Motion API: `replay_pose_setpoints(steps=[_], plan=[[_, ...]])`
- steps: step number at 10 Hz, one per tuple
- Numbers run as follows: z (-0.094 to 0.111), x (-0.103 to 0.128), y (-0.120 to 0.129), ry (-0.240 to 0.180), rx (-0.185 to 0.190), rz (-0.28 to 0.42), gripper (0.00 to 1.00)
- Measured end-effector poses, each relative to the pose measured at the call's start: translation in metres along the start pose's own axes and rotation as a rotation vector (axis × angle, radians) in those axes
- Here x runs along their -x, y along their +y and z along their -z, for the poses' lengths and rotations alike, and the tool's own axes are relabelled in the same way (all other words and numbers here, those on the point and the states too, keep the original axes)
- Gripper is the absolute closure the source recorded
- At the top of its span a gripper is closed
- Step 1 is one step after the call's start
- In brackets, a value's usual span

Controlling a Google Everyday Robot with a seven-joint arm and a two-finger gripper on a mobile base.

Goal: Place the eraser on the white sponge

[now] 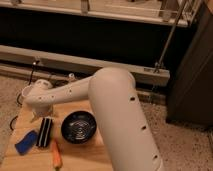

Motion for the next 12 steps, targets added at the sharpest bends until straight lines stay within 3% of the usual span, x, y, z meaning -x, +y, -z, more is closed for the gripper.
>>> replay_pose_setpoints(steps=[9,12], plan=[[0.0007,0.0006,0.0001,0.000,0.002,-0.001,0.20],[-0.0015,0.0007,0.0007,0.001,0.022,-0.002,0.20]])
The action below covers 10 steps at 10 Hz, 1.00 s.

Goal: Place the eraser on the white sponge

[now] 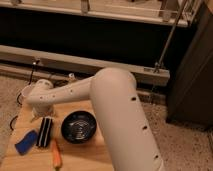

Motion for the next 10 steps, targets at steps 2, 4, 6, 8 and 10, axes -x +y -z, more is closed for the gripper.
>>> replay_pose_setpoints(steps=[2,4,6,8,10], plan=[[-0.0001,-0.0002,0.0018,0.000,0.001,0.002,0.20],[0.0000,-0.0001,0.0009,0.000,0.000,0.001,0.20],[-0.0002,-0.0004,0.0019,0.000,0.001,0.003,0.20],[0.0006,0.0003,-0.0003,0.004,-0.009,0.010,0.20],[0.0094,0.0062,-0.0051,0.011,-0.045,0.039,0.20]])
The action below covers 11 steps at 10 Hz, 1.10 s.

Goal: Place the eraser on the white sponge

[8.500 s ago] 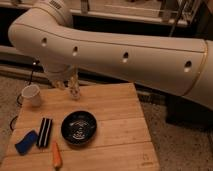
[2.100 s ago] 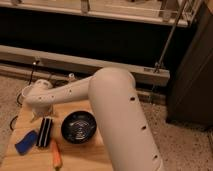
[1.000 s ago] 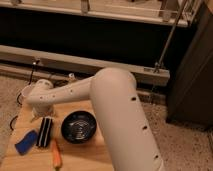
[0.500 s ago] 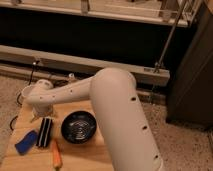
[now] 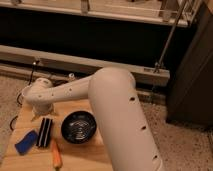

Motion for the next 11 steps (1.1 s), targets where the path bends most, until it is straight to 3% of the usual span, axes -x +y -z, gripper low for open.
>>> replay_pose_setpoints(steps=[4,7,11], plan=[[0.011,-0.005,0.007,0.093,-0.011,0.047,0.20],[-0.003,-0.012,0.004,0.175,0.000,0.026,0.20],[-0.021,0.001,-0.004,0.194,-0.005,-0.021,0.20]])
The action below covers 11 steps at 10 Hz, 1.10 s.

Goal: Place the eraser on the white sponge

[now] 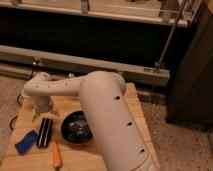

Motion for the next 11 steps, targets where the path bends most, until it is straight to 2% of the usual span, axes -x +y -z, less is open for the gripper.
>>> replay_pose_setpoints(steps=[2,3,5,6,9,10,11], plan=[[-0.010,0.002,0.005,0.006,0.008,-0.016,0.22],[-0.015,0.000,0.008,0.008,0.012,-0.022,0.28],[-0.025,-0.012,0.011,0.015,0.009,-0.035,0.50],[-0.028,-0.020,0.011,0.016,-0.004,-0.041,0.60],[-0.026,-0.045,0.000,0.001,-0.076,-0.068,0.90],[-0.018,-0.049,-0.002,-0.031,-0.103,-0.082,0.98],[-0.010,-0.051,-0.002,-0.057,-0.119,-0.088,1.00]])
